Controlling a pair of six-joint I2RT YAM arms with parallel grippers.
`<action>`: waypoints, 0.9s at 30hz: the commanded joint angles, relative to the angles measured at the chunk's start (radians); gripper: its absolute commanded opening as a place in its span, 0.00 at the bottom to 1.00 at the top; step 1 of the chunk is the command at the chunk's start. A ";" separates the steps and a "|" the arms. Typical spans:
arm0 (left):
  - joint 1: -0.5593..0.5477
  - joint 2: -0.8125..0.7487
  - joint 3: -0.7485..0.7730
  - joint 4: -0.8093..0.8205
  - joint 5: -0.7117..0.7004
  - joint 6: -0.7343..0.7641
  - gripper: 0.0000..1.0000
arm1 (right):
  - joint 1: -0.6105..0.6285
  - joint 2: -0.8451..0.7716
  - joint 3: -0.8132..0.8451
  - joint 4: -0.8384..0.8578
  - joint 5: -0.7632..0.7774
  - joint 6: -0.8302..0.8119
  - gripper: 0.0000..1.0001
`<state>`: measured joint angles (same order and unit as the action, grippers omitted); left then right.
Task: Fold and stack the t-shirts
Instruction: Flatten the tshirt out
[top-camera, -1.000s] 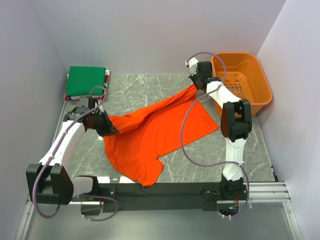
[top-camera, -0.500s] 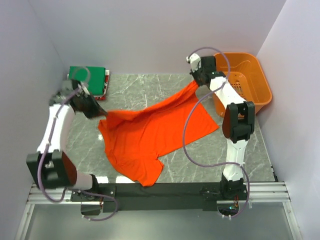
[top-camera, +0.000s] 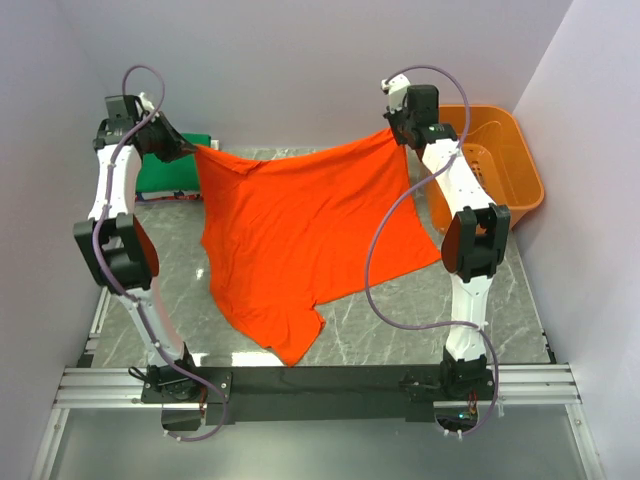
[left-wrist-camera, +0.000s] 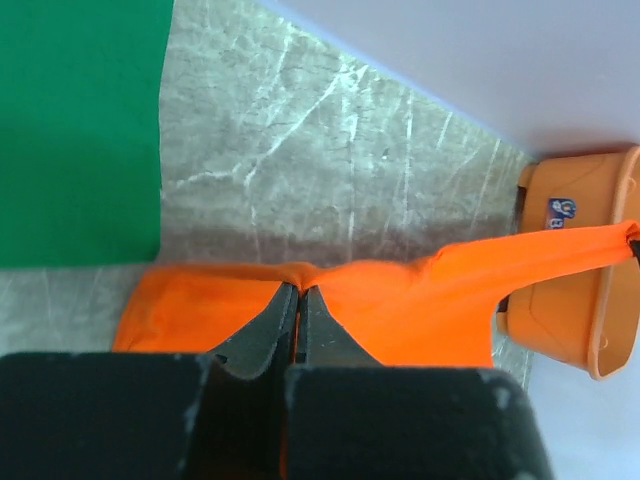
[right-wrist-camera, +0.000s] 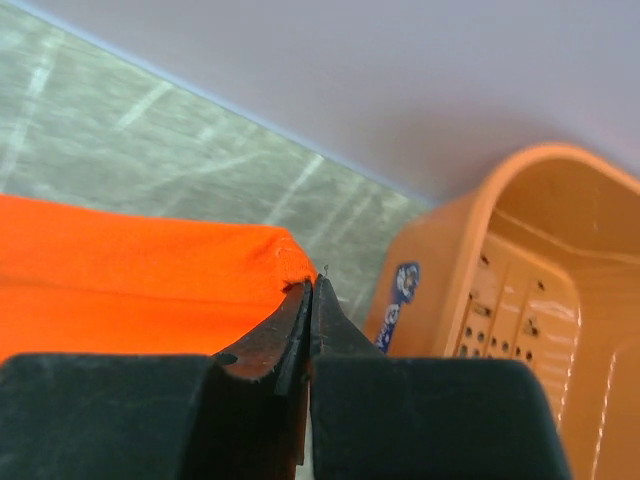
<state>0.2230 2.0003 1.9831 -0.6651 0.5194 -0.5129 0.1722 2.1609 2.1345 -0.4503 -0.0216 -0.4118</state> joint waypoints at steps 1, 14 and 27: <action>-0.016 0.058 0.075 0.086 0.062 0.013 0.00 | -0.014 -0.050 -0.118 0.071 0.120 0.001 0.00; -0.172 0.431 0.418 0.363 -0.096 0.088 0.37 | 0.003 0.230 0.229 -0.068 0.305 0.005 0.27; -0.175 -0.051 -0.074 0.072 0.105 0.502 0.65 | 0.020 -0.202 -0.258 -0.417 -0.104 -0.114 0.51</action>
<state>0.0677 2.1769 2.0281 -0.4595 0.4969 -0.1993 0.1825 2.0529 1.8950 -0.7136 0.0105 -0.4774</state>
